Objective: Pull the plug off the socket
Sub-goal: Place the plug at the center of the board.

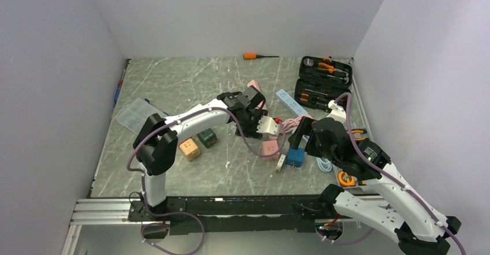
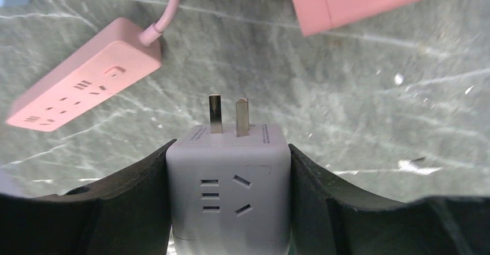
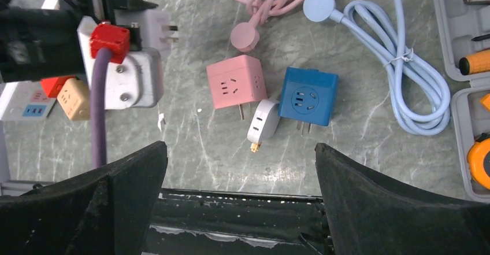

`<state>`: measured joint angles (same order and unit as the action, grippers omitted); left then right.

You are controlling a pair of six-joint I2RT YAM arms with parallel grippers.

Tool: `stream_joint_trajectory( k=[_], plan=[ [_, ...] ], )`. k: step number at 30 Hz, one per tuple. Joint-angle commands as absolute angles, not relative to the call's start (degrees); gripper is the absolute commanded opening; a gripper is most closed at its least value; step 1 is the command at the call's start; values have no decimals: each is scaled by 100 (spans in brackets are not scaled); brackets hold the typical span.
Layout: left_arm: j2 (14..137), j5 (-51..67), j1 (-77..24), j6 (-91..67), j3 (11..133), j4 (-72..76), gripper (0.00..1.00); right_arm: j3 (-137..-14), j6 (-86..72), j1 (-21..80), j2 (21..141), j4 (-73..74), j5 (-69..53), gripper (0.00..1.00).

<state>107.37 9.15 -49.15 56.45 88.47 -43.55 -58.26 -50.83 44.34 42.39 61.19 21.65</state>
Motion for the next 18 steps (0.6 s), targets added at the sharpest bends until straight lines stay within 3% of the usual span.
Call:
stream_joint_trajectory(
  k=[1,7,13,16,18],
  plan=[
    [10928,1471,-5028,4480,8745,-3828,5,-6079,-5216,4440,4204,6273,2577,100],
    [11262,1539,-5037,3694,8659,-3203,7,-5881,-5480,4437,3832,5663,3388,100],
    [11985,1479,-5046,3342,9572,-3460,12,-5190,-5409,4439,3112,4937,3325,100],
    [12269,1525,-5055,3260,9854,-3511,21,-5153,-5418,4439,3180,5070,3333,100],
    [12331,1632,-5070,3217,9930,-3494,34,-5130,-5373,4438,3288,5147,3304,100]
  ],
)
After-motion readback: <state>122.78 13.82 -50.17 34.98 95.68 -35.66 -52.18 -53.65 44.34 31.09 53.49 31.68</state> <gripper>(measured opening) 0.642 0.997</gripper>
